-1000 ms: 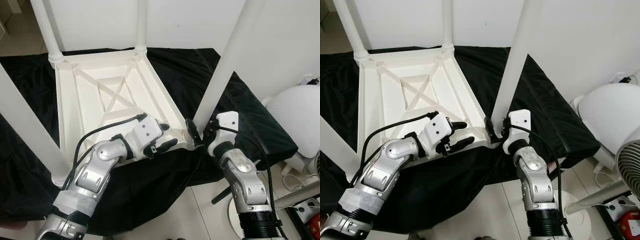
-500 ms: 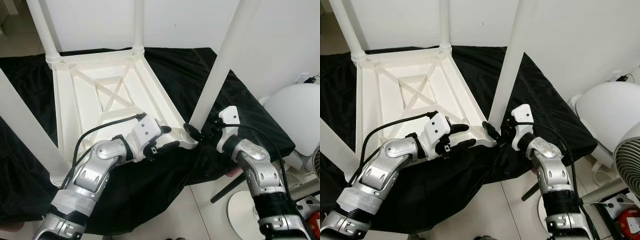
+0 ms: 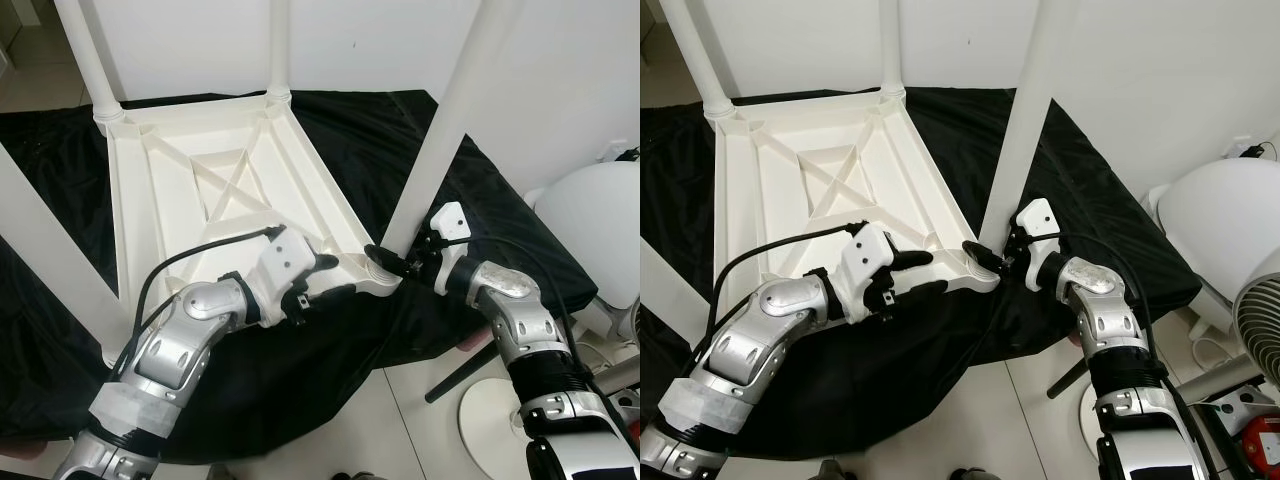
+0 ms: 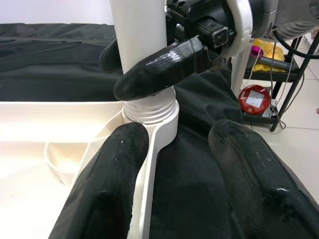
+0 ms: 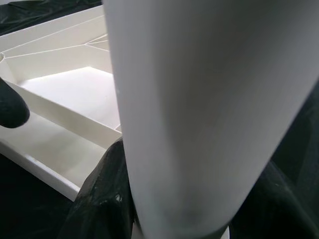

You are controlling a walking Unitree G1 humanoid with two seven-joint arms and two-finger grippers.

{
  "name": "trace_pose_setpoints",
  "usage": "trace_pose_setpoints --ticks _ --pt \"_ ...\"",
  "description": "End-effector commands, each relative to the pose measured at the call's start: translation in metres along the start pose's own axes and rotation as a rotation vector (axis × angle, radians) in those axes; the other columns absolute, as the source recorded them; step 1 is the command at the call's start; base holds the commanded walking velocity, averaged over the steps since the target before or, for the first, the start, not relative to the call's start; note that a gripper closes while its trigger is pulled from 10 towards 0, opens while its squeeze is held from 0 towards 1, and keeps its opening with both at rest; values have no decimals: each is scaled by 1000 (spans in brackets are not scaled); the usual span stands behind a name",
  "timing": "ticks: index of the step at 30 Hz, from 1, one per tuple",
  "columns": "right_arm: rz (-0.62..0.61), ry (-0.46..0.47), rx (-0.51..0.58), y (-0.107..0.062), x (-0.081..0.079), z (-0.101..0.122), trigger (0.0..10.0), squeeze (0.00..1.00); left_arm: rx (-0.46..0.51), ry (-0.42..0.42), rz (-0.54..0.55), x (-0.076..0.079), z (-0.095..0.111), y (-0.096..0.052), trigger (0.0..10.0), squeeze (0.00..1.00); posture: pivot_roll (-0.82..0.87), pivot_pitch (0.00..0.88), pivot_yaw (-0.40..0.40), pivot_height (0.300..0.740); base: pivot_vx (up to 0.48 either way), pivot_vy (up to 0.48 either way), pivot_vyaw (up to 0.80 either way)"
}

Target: Building children table

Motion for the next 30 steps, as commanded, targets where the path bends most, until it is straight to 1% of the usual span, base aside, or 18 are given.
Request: trace_pose_setpoints --ticks 1,5,6,7,13,17,18,20,21,22,23,24,26,30 --pt "12 4 -39 -3 -1 -10 0 0 -11 3 -134 14 1 0 10000 0 22 132 -41 740 0 0 0" --pt "21 10 -45 -4 -3 -13 0 0 -10 7 -132 14 2 0 10000 0 24 125 -45 740 0 0 0" --pt "19 16 -47 -5 -4 -15 863 0 -8 11 -125 13 2 1 10000 0 23 124 -45 740 0 0 0" --pt "10 23 -43 -6 -3 -17 10000 0 -5 10 -116 13 3 3 10000 0 22 118 -50 740 0 0 0" --pt "-36 68 -16 -7 -1 -16 10000 0 5 15 -94 10 5 4 10000 0 17 114 -57 740 0 0 0" --pt "-114 107 25 -7 -4 -12 10000 0 21 27 -36 1 7 4 10000 0 14 114 -60 740 0 0 0" --pt "-114 107 25 -7 -4 -12 10000 0 21 27 -36 1 7 4 10000 0 14 114 -60 740 0 0 0" --pt "-172 109 24 -6 -3 -11 10000 0 23 25 -22 -1 7 4 10000 0 3 114 -63 740 0 0 0" --pt "-172 109 24 -6 -3 -11 10000 0 23 25 -22 -1 7 4 10000 0 3 114 -63 740 0 0 0" --pt "-249 100 12 -4 -5 -11 10000 0 26 11 -1 -3 6 4 10000 0 -2 112 -61 740 0 0 0" --pt "-284 98 4 -4 -5 -12 10000 0 28 6 6 -4 6 3 10000 0 -7 113 -60 740 0 0 0" --pt "-284 98 4 -4 -5 -12 10000 0 28 6 6 -4 6 3 10000 0 -7 113 -60 740 0 0 0" --pt "-332 103 -1 -5 -7 -12 10000 0 30 -1 14 -4 5 2 10000 0 -9 112 -60 740 0 0 0" --pt "-430 116 5 -5 -17 -9 10000 0 32 0 45 -8 5 1 10000 0 -11 116 -61 740 0 0 0"
Point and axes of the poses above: a point about 5 cm out from each wrist's last joint towards the gripper, its own y axis pointing out of the wrist towards the gripper, its own z axis along the axis of the wrist's last joint, x = y × z, the point moved 4 cm from there along y, pointing out of the wrist towards the gripper, and after that the axes turned 4 degrees about -y, right-handed, at the moved point
